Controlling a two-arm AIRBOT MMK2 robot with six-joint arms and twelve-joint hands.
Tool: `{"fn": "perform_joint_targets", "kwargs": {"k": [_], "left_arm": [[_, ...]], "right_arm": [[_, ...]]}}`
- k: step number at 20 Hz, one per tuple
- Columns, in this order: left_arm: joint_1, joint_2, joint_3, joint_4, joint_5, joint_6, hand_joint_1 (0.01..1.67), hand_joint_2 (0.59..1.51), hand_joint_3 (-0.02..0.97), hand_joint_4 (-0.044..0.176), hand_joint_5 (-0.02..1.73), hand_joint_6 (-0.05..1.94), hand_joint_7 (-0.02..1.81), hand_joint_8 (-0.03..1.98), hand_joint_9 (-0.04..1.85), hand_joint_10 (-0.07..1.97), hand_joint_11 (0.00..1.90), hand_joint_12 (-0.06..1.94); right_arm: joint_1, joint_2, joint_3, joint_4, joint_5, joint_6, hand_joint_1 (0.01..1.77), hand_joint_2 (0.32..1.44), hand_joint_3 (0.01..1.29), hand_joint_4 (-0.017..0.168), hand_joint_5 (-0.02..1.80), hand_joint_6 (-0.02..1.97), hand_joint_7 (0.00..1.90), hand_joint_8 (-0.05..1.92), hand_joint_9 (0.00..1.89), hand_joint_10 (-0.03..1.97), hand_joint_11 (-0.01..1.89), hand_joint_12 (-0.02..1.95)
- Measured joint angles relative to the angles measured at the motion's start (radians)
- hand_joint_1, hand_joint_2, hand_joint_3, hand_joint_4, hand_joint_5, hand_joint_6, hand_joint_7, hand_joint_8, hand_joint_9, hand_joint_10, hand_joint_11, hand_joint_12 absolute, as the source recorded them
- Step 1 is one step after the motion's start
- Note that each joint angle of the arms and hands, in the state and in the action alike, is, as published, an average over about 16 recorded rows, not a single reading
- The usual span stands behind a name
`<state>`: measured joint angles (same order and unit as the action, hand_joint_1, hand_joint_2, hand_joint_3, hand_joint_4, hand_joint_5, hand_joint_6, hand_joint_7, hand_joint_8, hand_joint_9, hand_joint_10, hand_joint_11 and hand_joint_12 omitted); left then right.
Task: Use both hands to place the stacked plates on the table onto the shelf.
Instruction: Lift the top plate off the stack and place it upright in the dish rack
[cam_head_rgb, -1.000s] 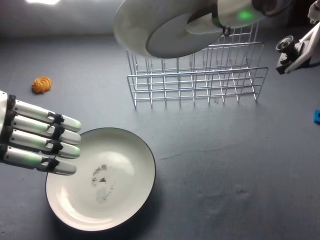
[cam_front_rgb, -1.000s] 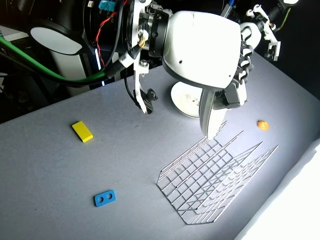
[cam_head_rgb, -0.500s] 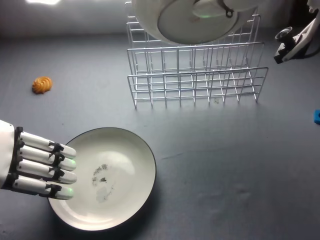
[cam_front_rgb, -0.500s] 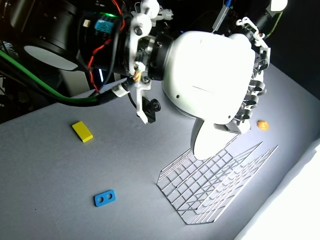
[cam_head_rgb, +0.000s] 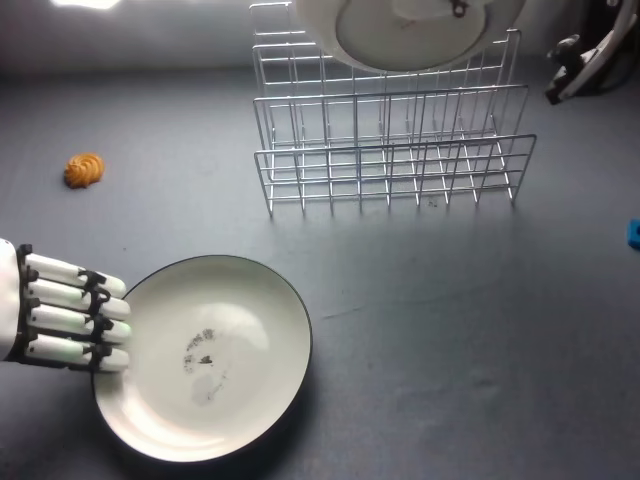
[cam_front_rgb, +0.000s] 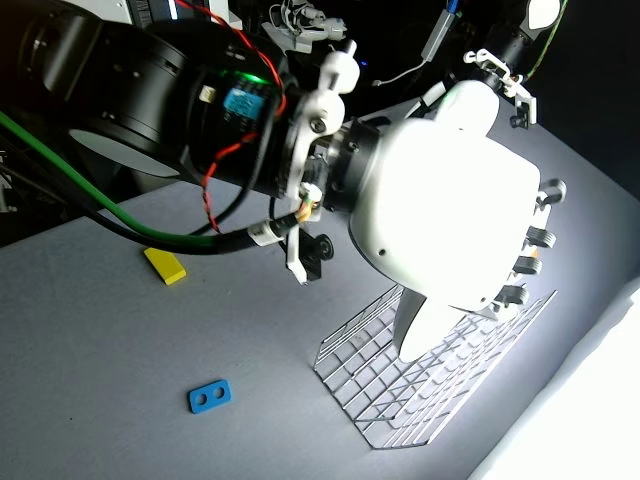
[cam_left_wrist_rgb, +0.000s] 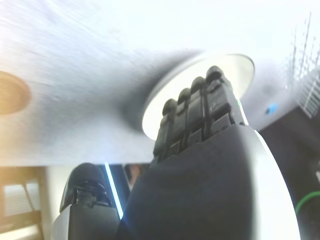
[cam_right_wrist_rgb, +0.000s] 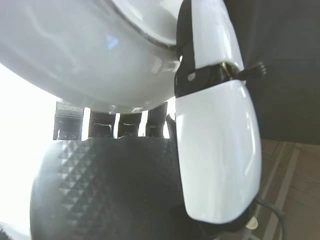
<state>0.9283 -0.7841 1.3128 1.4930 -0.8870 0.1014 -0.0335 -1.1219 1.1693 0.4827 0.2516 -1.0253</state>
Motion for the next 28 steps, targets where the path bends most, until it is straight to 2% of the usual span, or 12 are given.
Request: {"fn": "perform_joint_targets", "kwargs": {"k": [5, 17, 28], "left_arm": [[0.037, 0.007, -0.013, -0.033, 0.036, -0.007, 0.02, 1.125, 0.017, 0.002, 0.04, 0.02, 0.02, 0.0, -0.01, -0.02, 0.02, 0.01], [0.145, 0.023, -0.05, -0.143, 0.061, -0.015, 0.02, 1.136, 0.018, -0.001, 0.03, 0.0, 0.01, 0.0, -0.02, -0.04, 0.01, 0.01], [0.192, 0.034, -0.077, -0.145, 0.084, -0.034, 0.02, 1.148, 0.018, -0.007, 0.01, -0.02, 0.0, -0.01, -0.02, -0.04, 0.02, 0.02]], "right_arm": [[-0.014, -0.03, 0.038, 0.001, 0.006, 0.0, 1.31, 0.94, 0.01, -0.002, 0.97, 0.91, 1.14, 0.85, 1.22, 0.42, 0.92, 1.22], [-0.084, -0.089, 0.106, 0.021, 0.028, 0.014, 1.29, 0.97, 0.01, -0.007, 0.93, 0.95, 1.1, 0.9, 1.18, 0.52, 0.9, 1.24], [-0.136, -0.113, 0.148, 0.04, 0.04, 0.021, 1.25, 1.01, 0.01, -0.006, 0.9, 1.0, 1.04, 0.96, 1.11, 0.51, 0.83, 1.23]]}}
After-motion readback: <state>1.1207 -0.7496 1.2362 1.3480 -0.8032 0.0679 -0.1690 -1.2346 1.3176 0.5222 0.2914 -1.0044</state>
